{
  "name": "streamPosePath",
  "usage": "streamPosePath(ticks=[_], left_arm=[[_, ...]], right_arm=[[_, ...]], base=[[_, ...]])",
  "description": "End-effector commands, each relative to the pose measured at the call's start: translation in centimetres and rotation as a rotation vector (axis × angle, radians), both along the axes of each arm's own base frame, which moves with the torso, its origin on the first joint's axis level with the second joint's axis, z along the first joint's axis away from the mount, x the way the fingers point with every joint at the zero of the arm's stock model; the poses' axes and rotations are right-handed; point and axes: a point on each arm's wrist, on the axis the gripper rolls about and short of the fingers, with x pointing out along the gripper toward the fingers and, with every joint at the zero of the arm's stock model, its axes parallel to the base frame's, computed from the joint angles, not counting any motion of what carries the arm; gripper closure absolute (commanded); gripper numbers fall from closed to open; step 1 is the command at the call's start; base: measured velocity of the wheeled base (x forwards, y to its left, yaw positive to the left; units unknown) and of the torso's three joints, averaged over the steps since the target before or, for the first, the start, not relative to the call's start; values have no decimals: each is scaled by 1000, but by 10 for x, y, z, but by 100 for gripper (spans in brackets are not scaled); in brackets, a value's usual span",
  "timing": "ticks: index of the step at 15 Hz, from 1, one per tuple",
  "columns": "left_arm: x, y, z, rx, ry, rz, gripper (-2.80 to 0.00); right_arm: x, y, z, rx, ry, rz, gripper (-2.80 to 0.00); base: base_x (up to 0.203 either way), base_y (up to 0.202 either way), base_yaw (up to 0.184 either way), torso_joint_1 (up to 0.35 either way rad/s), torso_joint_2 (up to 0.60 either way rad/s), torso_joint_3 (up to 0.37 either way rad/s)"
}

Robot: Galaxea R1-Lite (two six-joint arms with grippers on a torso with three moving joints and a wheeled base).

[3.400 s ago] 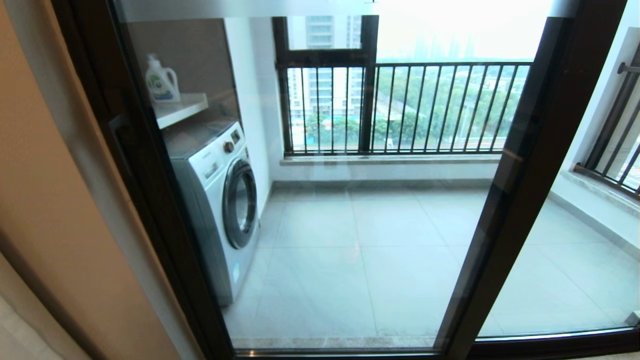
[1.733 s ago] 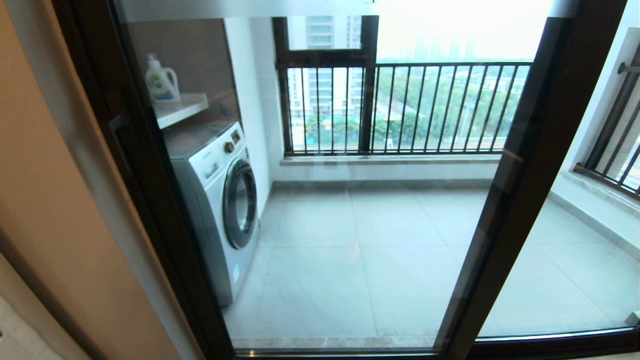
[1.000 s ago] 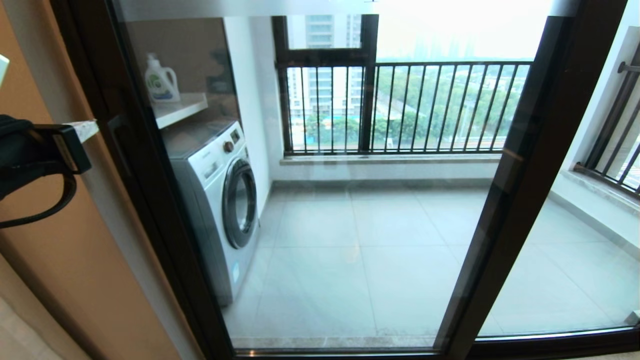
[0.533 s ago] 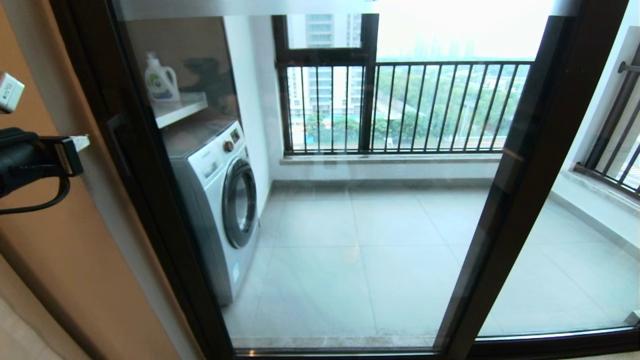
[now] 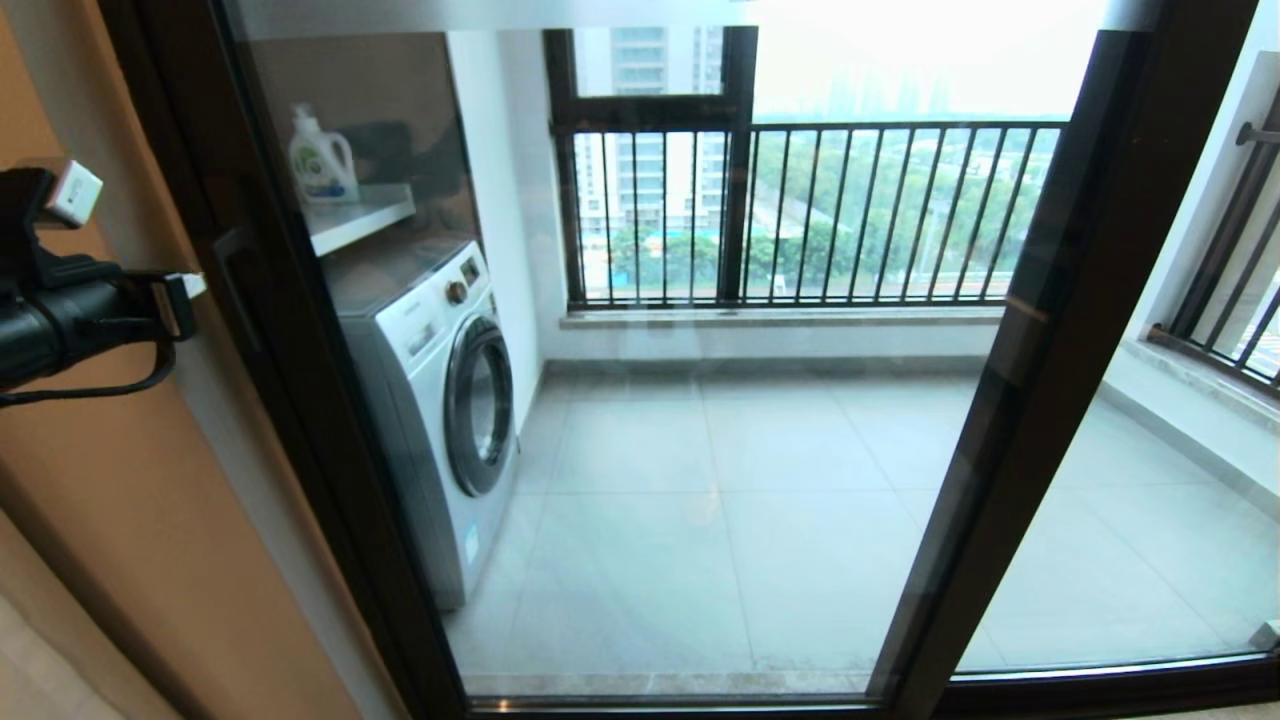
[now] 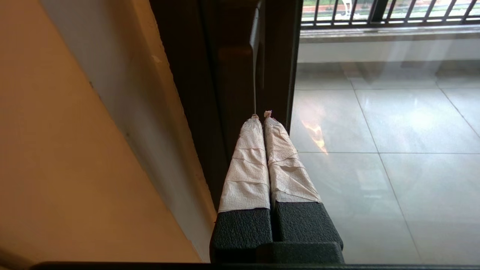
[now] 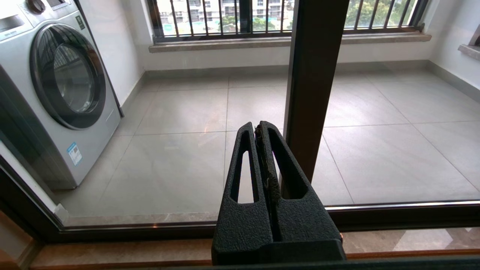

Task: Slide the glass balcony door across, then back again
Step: Open the slid door

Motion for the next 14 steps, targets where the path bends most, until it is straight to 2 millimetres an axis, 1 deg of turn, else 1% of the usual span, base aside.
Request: streamPosePath(ticks=[1, 4, 6, 8, 10, 14], left_arm=[[18, 14, -11, -6, 23, 24, 0], [17, 36, -9, 25, -35, 82, 0], [18, 42, -9, 33, -46, 93, 0], [23, 44, -12, 31, -39, 92, 0], [29, 41, -17, 36, -26, 78, 0], [31, 37, -17, 41, -26, 60, 0]], right_arm=[[1, 0, -3, 0, 7, 1, 0], [1, 0, -3, -1, 7, 1, 0], [1, 0, -3, 1, 7, 1, 0], [1, 0, -3, -1, 7, 1, 0], [1, 0, -3, -1, 7, 1, 0], [1, 0, -3, 0, 7, 1, 0]], base=[[0, 0, 0, 0, 0, 0], [0, 0, 0, 0, 0, 0], [0, 0, 0, 0, 0, 0], [0, 0, 0, 0, 0, 0], [0, 0, 0, 0, 0, 0], [0, 0, 0, 0, 0, 0]])
